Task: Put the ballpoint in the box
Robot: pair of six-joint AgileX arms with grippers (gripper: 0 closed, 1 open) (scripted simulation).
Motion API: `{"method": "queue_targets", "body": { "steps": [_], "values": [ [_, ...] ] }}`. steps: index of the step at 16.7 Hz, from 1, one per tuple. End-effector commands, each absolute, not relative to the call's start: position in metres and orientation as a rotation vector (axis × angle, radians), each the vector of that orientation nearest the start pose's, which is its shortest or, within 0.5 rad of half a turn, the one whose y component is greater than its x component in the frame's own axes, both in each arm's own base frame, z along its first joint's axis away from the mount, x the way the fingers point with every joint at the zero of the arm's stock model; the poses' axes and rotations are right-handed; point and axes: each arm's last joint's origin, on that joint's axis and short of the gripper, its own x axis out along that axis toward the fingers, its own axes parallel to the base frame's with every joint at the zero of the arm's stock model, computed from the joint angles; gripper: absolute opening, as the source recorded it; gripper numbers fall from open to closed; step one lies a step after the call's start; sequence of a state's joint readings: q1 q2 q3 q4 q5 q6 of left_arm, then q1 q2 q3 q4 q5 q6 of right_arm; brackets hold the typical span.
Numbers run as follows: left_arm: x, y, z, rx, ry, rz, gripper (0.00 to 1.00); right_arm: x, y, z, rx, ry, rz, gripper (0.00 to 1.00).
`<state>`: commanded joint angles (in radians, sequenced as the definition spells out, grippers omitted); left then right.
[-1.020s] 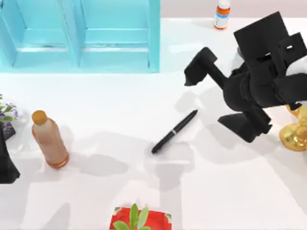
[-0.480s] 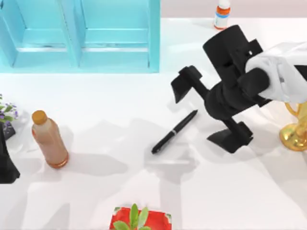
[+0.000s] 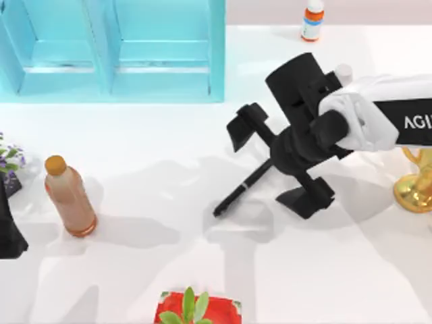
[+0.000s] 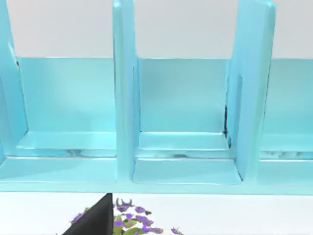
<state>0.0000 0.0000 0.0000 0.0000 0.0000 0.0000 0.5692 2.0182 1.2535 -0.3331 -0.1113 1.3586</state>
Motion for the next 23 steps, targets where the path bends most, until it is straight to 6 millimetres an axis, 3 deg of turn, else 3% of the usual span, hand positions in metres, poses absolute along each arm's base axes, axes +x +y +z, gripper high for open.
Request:
{"method": "queue_targets", "body": {
  "steps": [4, 9, 22, 23],
  "values": [
    [0.106, -0.001, 0.16, 0.0, 0.0, 0.0, 1.0, 0.349, 0.237, 0.081, 0.909, 1.287, -0.208, 1.0],
    [0.106, -0.001, 0.16, 0.0, 0.0, 0.0, 1.0, 0.35, 0.239, 0.073, 0.91, 1.285, -0.206, 1.0],
    [0.106, -0.001, 0.16, 0.0, 0.0, 0.0, 1.0, 0.35, 0.239, 0.073, 0.91, 1.285, -0.206, 0.02],
    [0.106, -0.001, 0.16, 0.0, 0.0, 0.0, 1.0, 0.35, 0.239, 0.073, 0.91, 1.285, -0.206, 0.0]
  ]
}}
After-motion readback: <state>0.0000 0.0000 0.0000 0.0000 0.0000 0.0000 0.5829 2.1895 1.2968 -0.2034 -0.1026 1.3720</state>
